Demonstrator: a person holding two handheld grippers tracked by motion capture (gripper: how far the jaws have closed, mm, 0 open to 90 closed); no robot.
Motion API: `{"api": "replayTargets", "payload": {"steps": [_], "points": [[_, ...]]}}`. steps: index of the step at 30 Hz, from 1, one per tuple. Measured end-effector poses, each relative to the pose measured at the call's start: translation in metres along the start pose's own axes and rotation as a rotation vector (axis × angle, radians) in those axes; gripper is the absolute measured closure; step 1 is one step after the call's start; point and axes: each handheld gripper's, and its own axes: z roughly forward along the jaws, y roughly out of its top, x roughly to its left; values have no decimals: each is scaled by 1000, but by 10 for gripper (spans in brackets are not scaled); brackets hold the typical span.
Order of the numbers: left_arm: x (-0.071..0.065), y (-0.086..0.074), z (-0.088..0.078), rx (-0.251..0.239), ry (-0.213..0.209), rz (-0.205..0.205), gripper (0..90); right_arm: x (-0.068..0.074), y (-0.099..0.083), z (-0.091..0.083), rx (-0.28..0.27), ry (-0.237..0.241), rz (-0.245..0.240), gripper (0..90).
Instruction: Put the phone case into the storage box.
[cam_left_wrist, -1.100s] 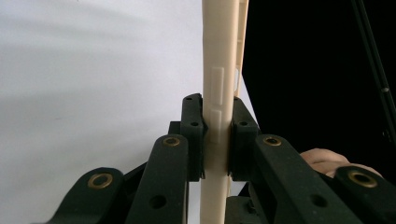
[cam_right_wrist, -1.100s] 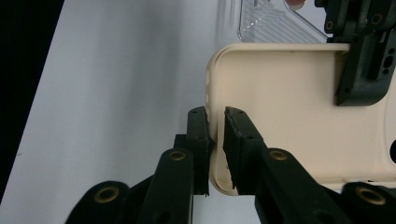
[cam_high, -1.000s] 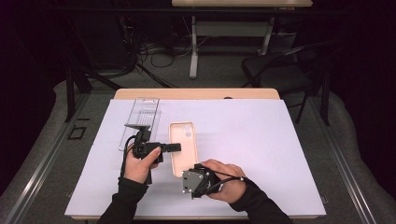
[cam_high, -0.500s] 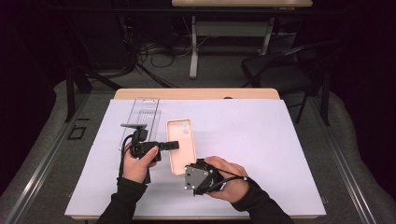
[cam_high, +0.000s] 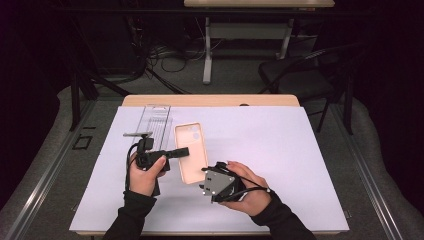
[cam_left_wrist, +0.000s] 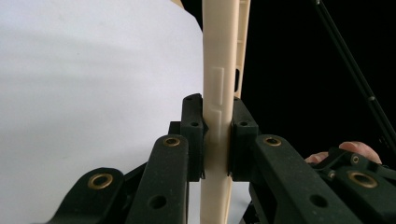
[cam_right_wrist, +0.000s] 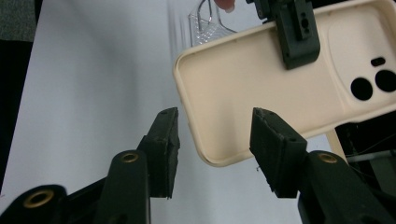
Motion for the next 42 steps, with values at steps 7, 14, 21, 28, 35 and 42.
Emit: {"api": "replayTargets", "payload": {"steps": [7,14,21,28,35,42], "points": [[-4,0,-5,-57,-17,51,810,0,-5,0,-8,-52,42,495],[-6,0,-11,-82,-22,82,810,-2,-9,-1,-18,-60,68,489],[-6,0,-13,-81,-3,96,810,-8,-13,-5,-46,-62,161,489],[-10,-1,-15,-102,-3,149,810,-15,-19,-10,-78,-70,238,478],[-17,-4,-15,-120,-5,216,810,-25,-28,-13,-119,-40,369,476],[-19,-5,-15,-128,-4,242,810,-33,-35,-17,-181,-8,455,492]]}}
